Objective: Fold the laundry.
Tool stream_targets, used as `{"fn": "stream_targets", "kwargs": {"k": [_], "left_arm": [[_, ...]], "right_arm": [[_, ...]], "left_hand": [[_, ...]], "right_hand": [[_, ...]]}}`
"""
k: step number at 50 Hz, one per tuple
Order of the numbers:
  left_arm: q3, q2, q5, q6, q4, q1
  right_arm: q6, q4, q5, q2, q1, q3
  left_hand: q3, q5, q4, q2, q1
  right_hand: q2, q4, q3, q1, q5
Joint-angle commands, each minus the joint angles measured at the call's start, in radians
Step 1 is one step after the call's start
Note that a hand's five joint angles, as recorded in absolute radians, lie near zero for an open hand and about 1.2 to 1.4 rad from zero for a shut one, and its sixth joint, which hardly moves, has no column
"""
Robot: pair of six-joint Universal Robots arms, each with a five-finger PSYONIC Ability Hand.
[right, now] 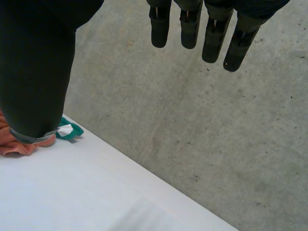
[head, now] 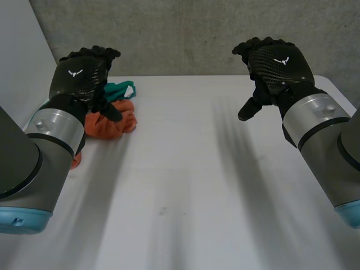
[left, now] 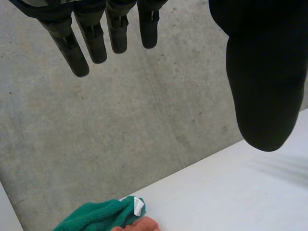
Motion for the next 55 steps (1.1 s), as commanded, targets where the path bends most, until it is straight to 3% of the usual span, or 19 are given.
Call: {"fn": "stream_targets", "kwargs": {"k": [1, 11, 15, 16, 21, 27, 36, 39, 46, 47, 50, 51, 55], "left_arm": [[0.000, 0.000, -0.001, 0.000, 0.002, 0.001], [0.017, -0.004, 0.020, 0.011, 0.005, 0.003], [0.046, -0.052, 0.121, 0.063, 0.005, 0.013], [0.064, -0.091, 0.169, 0.107, 0.003, 0.030], [0.109, -0.214, 0.252, 0.273, 0.005, 0.117], [0.207, -0.386, 0.270, 0.469, 0.023, 0.202], [0.316, -0.648, 0.307, 0.773, 0.162, 0.300], [0.365, -0.728, 0.342, 0.827, 0.213, 0.320], [0.460, -0.823, 0.358, 0.836, 0.229, 0.346], [0.477, -0.834, 0.358, 0.836, 0.229, 0.352], [0.492, -0.840, 0.355, 0.836, 0.229, 0.360], [0.498, -0.840, 0.355, 0.836, 0.229, 0.361], [0.491, -0.826, 0.326, 0.838, 0.236, 0.360]], "right_arm": [[-0.001, 0.000, 0.000, 0.001, 0.000, 0.001], [-0.004, 0.000, 0.000, 0.001, 0.000, -0.002], [-0.004, 0.002, -0.002, 0.001, -0.003, -0.008], [-0.004, 0.002, -0.003, 0.001, -0.004, -0.010], [-0.004, 0.003, -0.006, 0.001, -0.004, -0.011], [-0.006, 0.002, -0.006, 0.001, -0.004, -0.010], [-0.006, 0.000, -0.006, 0.002, -0.004, -0.005], [-0.006, 0.000, -0.008, 0.002, -0.004, -0.005], [-0.007, 0.000, -0.009, 0.004, -0.004, -0.001], [-0.007, 0.000, -0.008, 0.004, -0.004, -0.001], [-0.018, 0.000, -0.008, 0.006, -0.004, -0.002], [-0.021, 0.000, -0.008, 0.007, -0.006, -0.002], [-0.040, 0.000, -0.008, 0.007, -0.006, -0.004]], "left_hand": [[-0.045, -0.050, -0.042, -0.045, -0.037], [-0.045, -0.050, -0.042, -0.045, -0.037], [-0.039, -0.043, -0.035, -0.038, -0.031], [-0.039, -0.043, -0.035, -0.038, -0.031], [-0.024, -0.028, -0.021, -0.023, -0.016], [0.020, 0.016, 0.023, 0.021, 0.028], [0.079, 0.074, 0.082, 0.079, 0.087], [0.196, 0.191, 0.199, 0.196, 0.204], [0.586, 0.582, 0.589, 0.587, 0.594], [0.767, 0.763, 0.770, 0.767, 0.775], [0.956, 0.952, 0.959, 0.957, 0.964], [1.174, 1.170, 1.177, 1.175, 1.182], [1.177, 1.172, 1.180, 1.177, 1.185]], "right_hand": [[-0.048, -0.054, -0.038, -0.018, -0.053], [-0.048, -0.054, -0.038, -0.018, -0.053], [-0.048, -0.054, -0.038, -0.018, -0.053], [-0.048, -0.054, -0.038, -0.018, -0.053], [-0.048, -0.054, -0.038, -0.018, -0.053], [-0.048, -0.054, -0.038, -0.018, -0.053], [-0.048, -0.054, -0.038, -0.018, -0.053], [-0.048, -0.054, -0.038, -0.018, -0.053], [-0.048, -0.054, -0.038, -0.018, -0.053], [-0.048, -0.054, -0.038, -0.018, -0.053], [-0.048, -0.054, -0.038, -0.018, -0.053], [-0.048, -0.054, -0.038, -0.018, -0.053], [-0.048, -0.054, -0.038, -0.018, -0.053]]}}
